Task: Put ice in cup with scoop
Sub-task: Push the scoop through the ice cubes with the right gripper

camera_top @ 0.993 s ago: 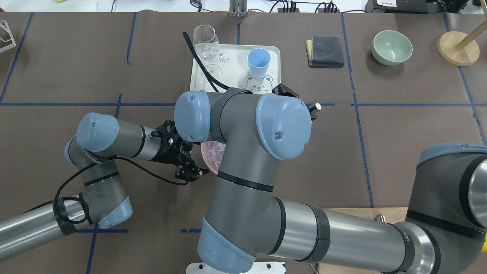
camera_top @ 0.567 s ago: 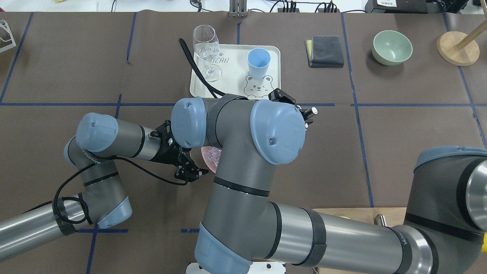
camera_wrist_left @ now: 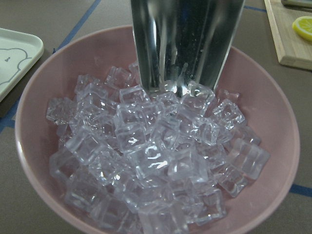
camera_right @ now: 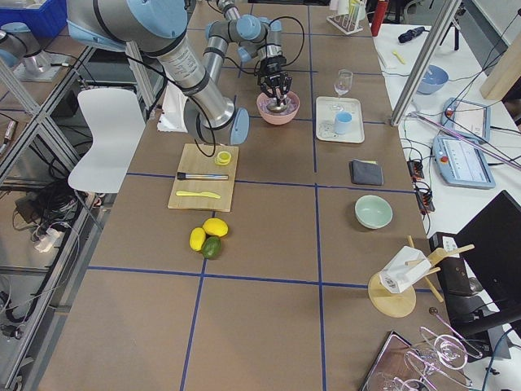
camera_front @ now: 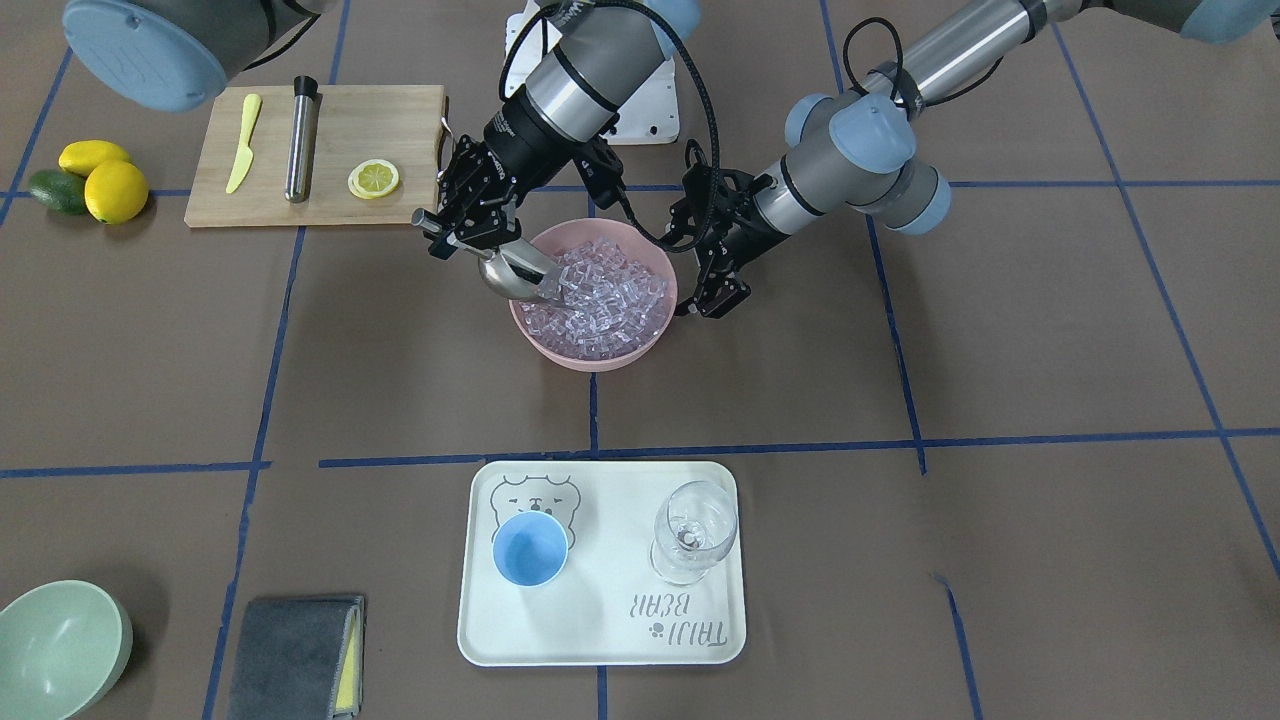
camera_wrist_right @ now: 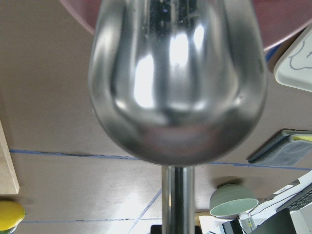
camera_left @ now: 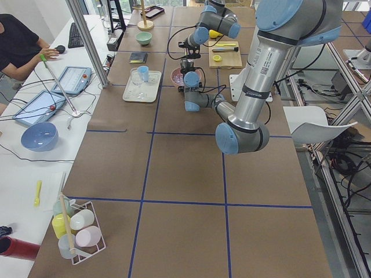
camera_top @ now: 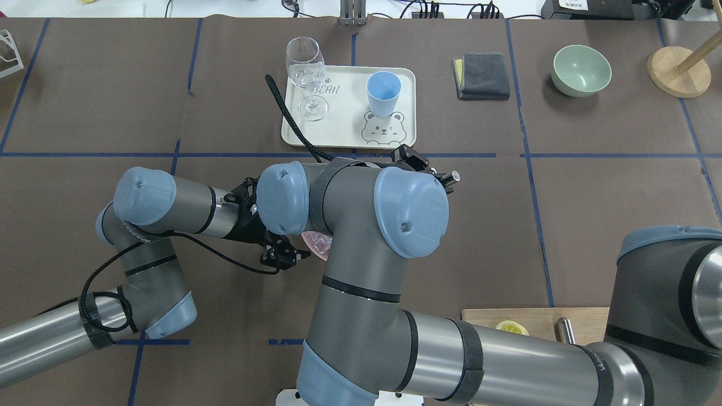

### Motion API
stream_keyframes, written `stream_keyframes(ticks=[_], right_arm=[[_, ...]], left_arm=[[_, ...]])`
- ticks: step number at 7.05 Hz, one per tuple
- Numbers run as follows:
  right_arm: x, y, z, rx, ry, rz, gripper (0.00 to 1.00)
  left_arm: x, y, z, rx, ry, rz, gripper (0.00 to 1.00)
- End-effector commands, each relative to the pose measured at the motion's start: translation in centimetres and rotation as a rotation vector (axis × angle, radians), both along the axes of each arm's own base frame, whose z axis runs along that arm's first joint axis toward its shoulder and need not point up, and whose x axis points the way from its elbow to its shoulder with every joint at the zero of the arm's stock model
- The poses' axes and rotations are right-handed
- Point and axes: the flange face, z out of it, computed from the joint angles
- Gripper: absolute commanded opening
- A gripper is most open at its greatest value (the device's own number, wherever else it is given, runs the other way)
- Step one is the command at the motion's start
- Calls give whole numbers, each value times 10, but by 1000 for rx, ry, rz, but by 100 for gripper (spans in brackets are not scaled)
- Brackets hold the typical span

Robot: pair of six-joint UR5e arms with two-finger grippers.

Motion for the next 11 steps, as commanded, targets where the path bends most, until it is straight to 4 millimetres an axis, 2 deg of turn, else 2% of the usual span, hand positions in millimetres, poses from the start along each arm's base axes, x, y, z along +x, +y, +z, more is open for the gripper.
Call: stream_keyframes(ticks=[1, 3, 6, 8, 9, 11], right_arm=[[-4, 1, 2, 6, -20, -1, 0], [-16, 4, 18, 23, -69, -12, 0], [-23, 3, 28, 43, -144, -13, 0], [-20, 3, 35, 42, -221, 37, 0], [-18, 4, 55, 33, -292, 39, 0], [2, 1, 62, 38, -340, 55, 0]], left_arm=[[0, 0, -1, -4, 1, 0, 100], [0, 0, -1, -4, 1, 0, 100], [0, 0, 0, -5, -1, -2, 100], [1, 0, -1, -4, 1, 0, 100], [1, 0, -1, -4, 1, -2, 100], [1, 0, -1, -4, 1, -2, 100]])
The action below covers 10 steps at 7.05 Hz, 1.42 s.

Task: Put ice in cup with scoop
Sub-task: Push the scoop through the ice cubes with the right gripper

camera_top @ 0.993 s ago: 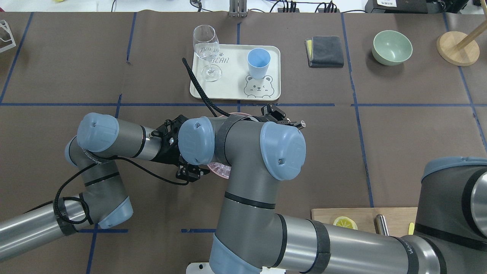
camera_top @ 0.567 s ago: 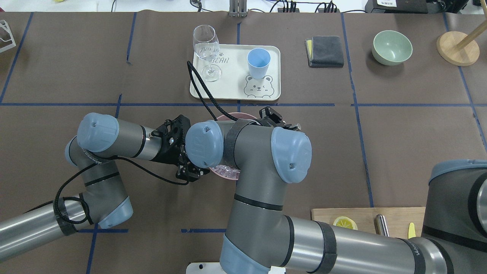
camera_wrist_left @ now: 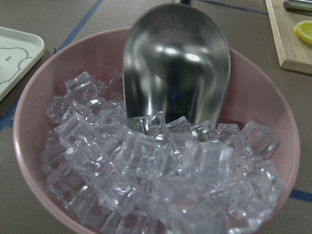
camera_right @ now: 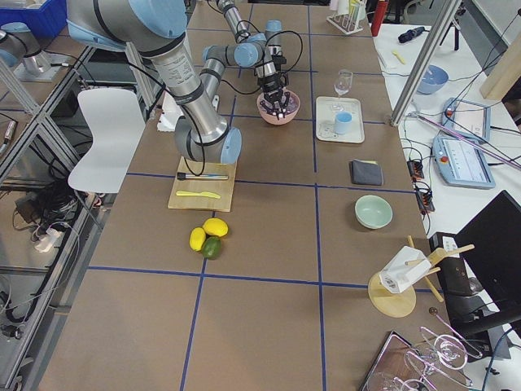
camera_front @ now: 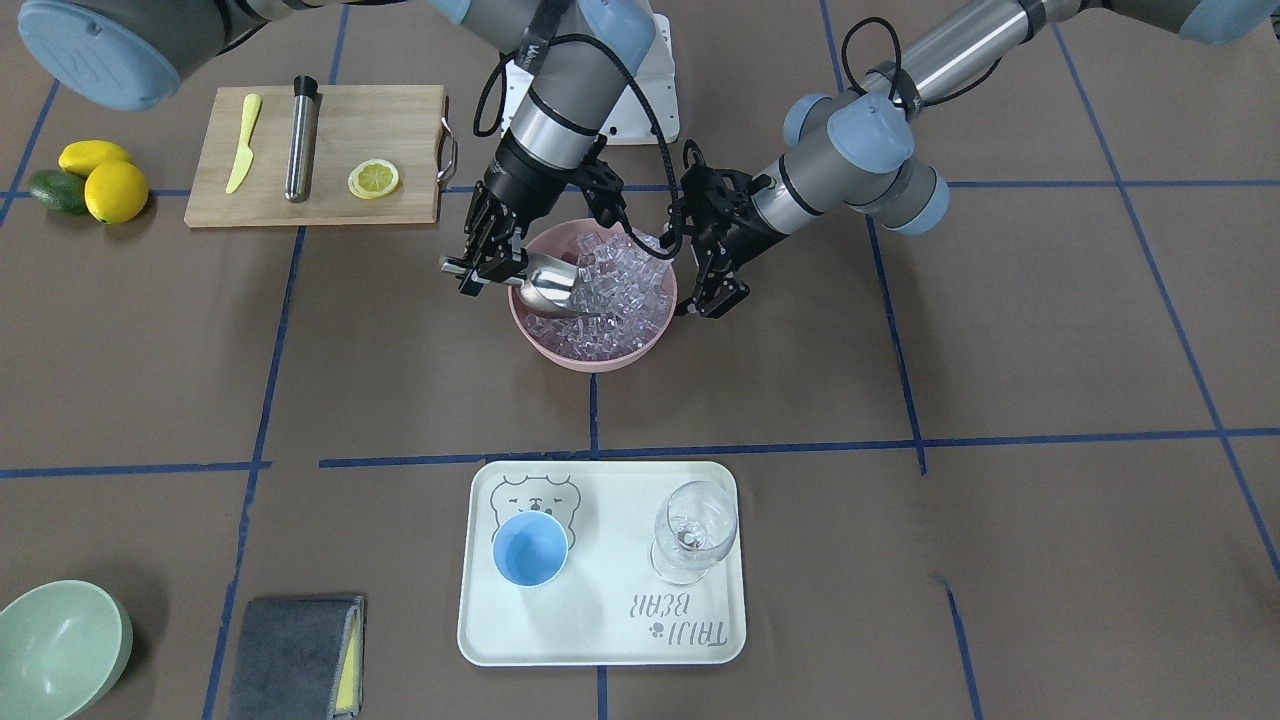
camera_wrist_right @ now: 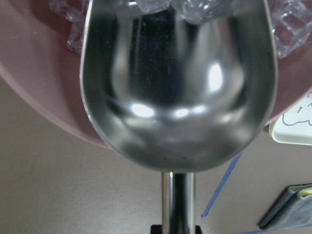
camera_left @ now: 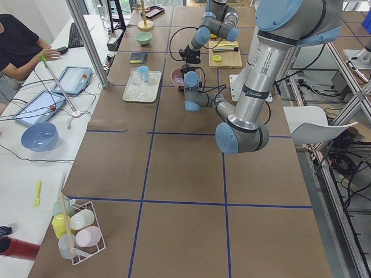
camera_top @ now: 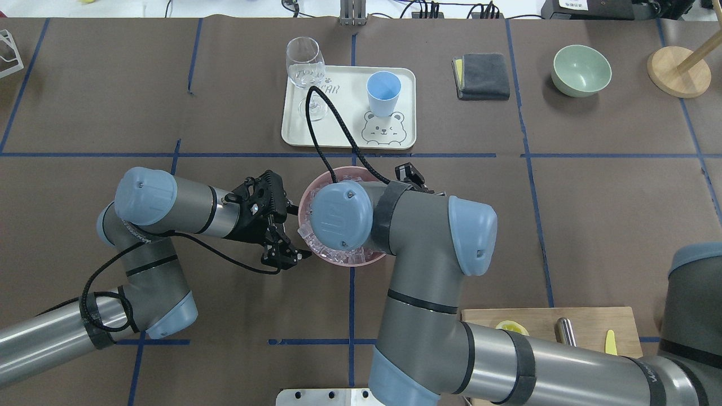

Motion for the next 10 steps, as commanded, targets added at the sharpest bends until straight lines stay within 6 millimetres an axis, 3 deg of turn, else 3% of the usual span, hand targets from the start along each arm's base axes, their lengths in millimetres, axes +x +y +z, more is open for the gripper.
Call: stream_keyframes(ticks=[1, 3, 6, 10], right_arm=[[11, -5, 8, -13, -69, 11, 0], [9, -6, 33, -23, -161, 38, 0], [13, -12, 32, -49, -213, 35, 0], [47, -23, 28, -135, -327, 77, 0]], left_arm=[[0, 0, -1, 1, 1, 0, 100], [-1, 0, 0, 0, 0, -2, 100], [0, 0, -1, -1, 1, -2, 100], [-1, 0, -3, 0, 7, -4, 100]])
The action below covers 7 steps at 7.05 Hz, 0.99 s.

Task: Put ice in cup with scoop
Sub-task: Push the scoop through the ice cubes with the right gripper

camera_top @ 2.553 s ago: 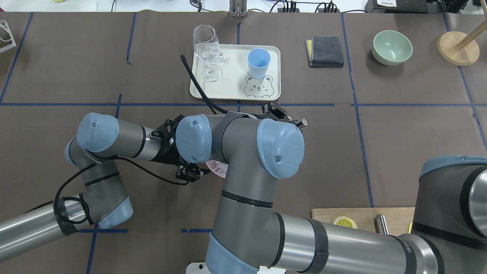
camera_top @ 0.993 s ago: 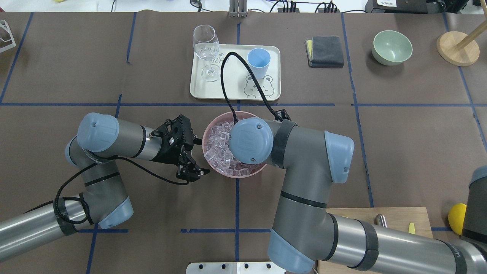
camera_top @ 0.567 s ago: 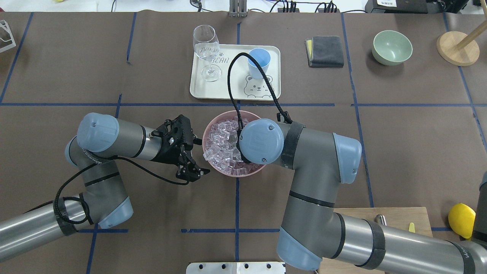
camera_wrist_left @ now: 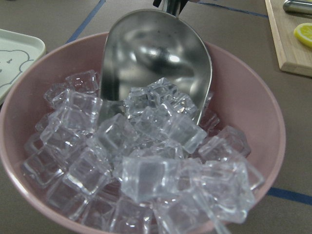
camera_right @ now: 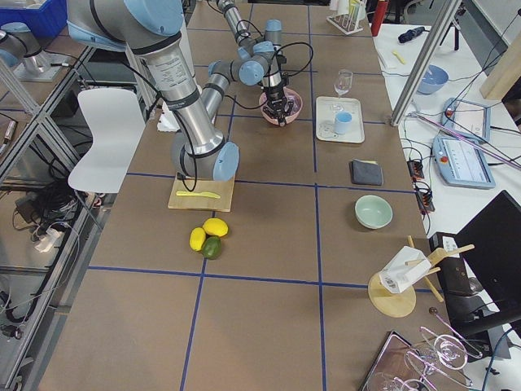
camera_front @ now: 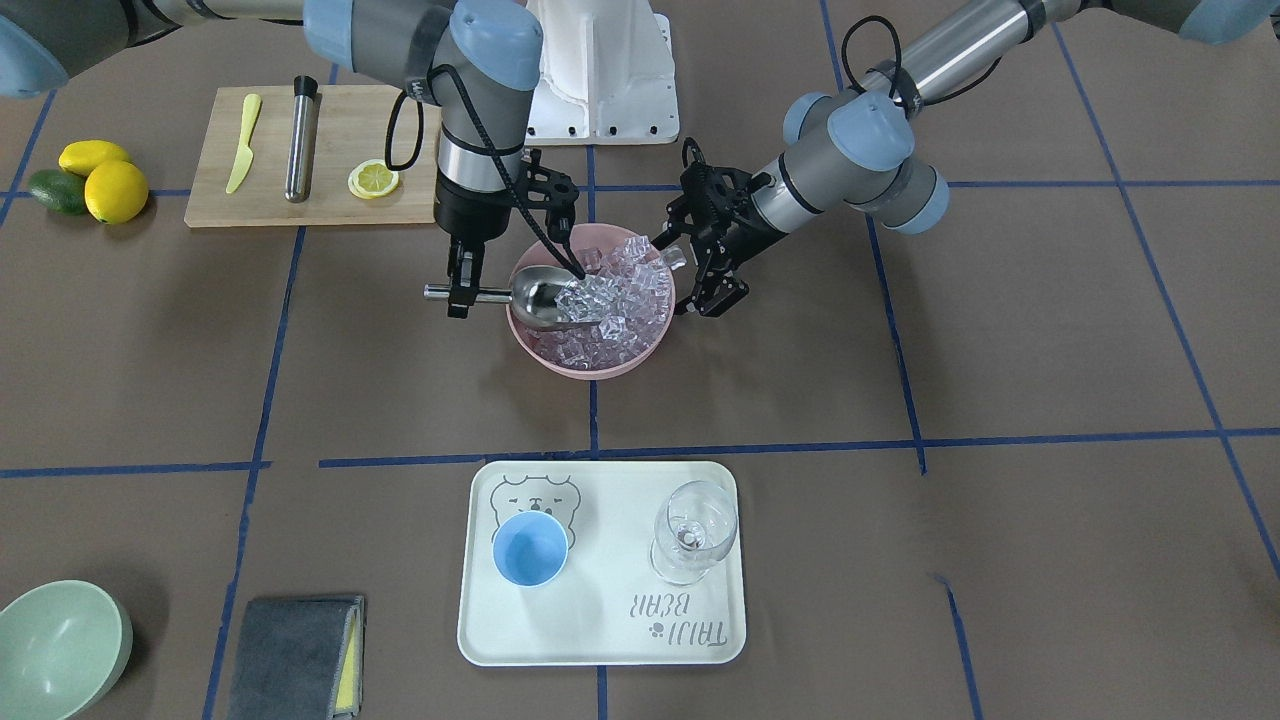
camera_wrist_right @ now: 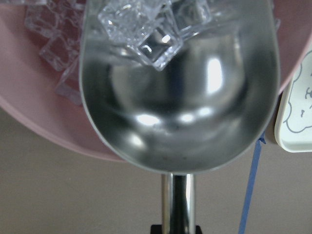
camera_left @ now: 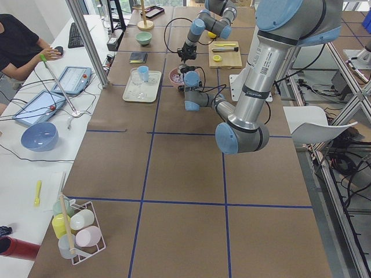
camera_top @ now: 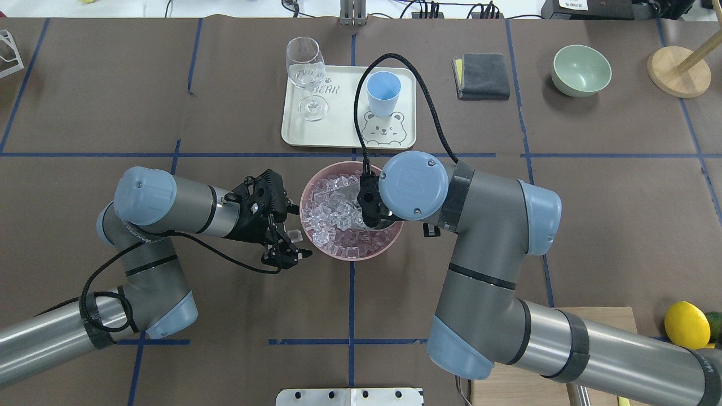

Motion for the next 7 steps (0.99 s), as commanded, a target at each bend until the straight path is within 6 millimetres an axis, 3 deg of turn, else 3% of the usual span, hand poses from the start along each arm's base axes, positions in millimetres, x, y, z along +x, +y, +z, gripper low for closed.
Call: stream_keyframes(ticks=[1, 4, 7], right_arm=[[16, -2, -3, -31, -40, 7, 0], [34, -11, -2, -66, -87, 10, 0], [80, -23, -10, -161, -187, 61, 0]], left_arm=[[0, 0, -1, 1, 2, -1, 100], [1, 1, -1, 0, 1, 1, 100], [0, 1, -3, 2, 5, 1, 100]])
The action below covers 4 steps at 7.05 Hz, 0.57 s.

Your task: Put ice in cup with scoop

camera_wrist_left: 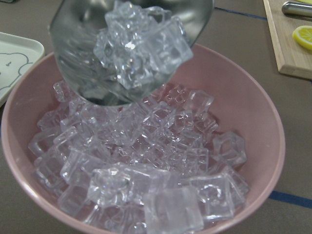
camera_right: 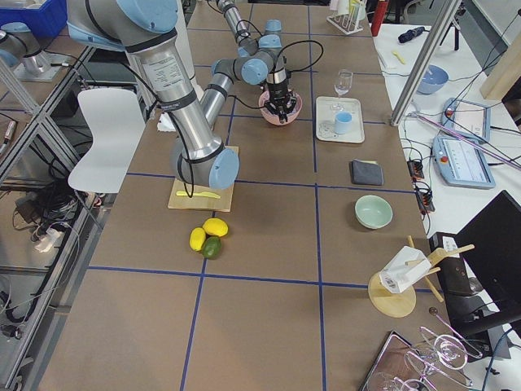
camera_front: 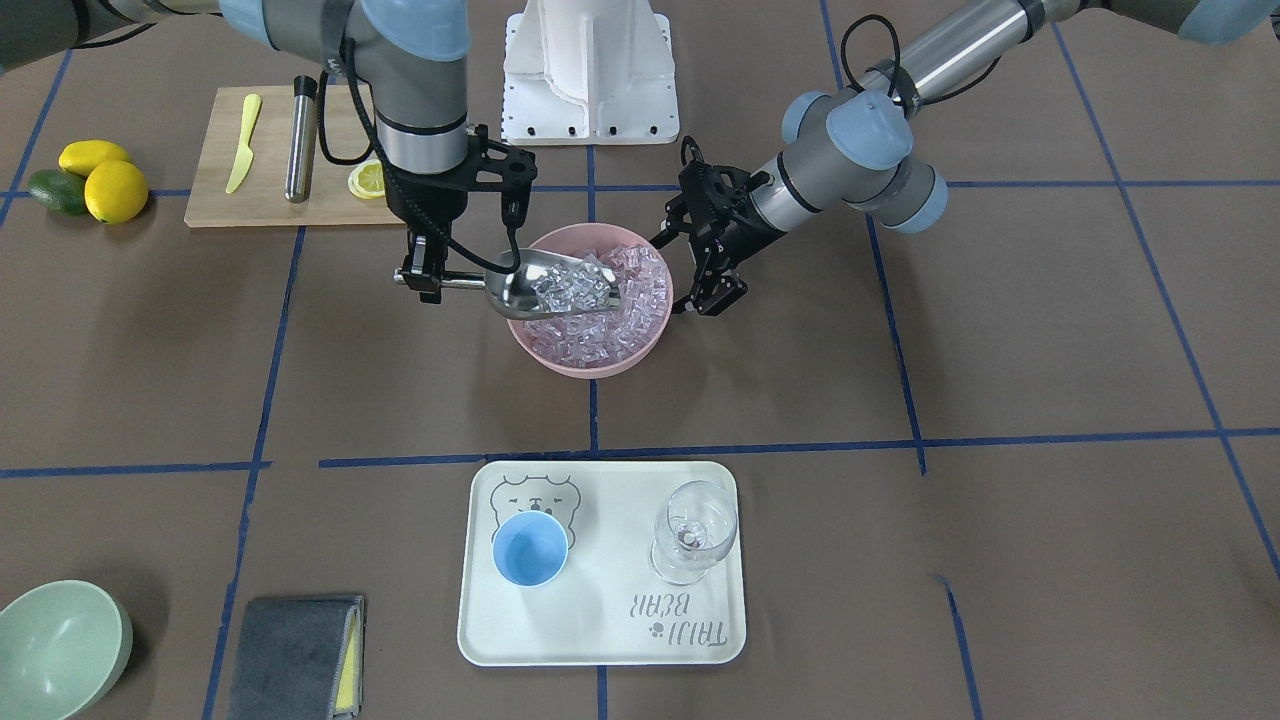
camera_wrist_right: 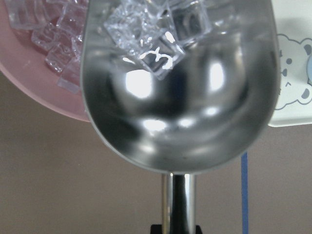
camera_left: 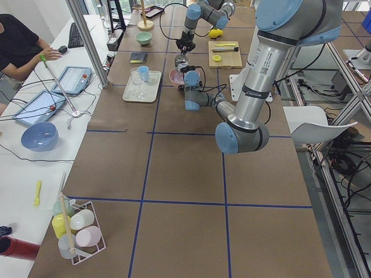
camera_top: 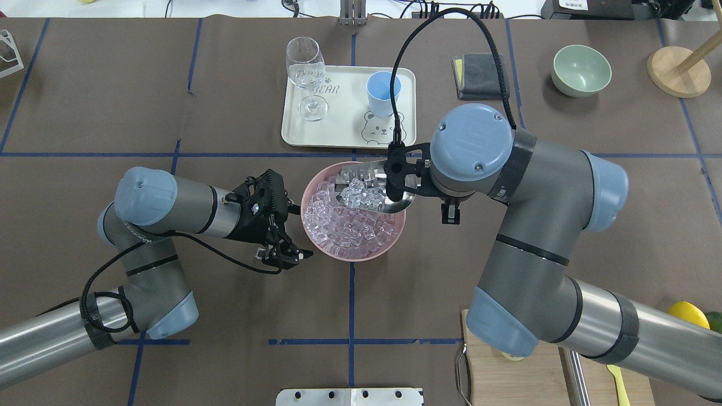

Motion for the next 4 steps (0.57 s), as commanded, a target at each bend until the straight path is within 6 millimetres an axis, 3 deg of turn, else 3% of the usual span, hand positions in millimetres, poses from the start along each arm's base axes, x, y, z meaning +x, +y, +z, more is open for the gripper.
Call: stream_keyframes(ticks=[1, 2, 4], right_arm=[[29, -15, -8, -86, -92, 48, 0], [43, -9, -4, -139, -148, 111, 0], [50, -4, -9, -225, -243, 244, 0]], left_arm=[[1, 1, -1, 1, 1, 2, 100], [0, 0, -2, 2, 4, 0, 100], [-5, 1, -5, 5, 11, -3, 100]])
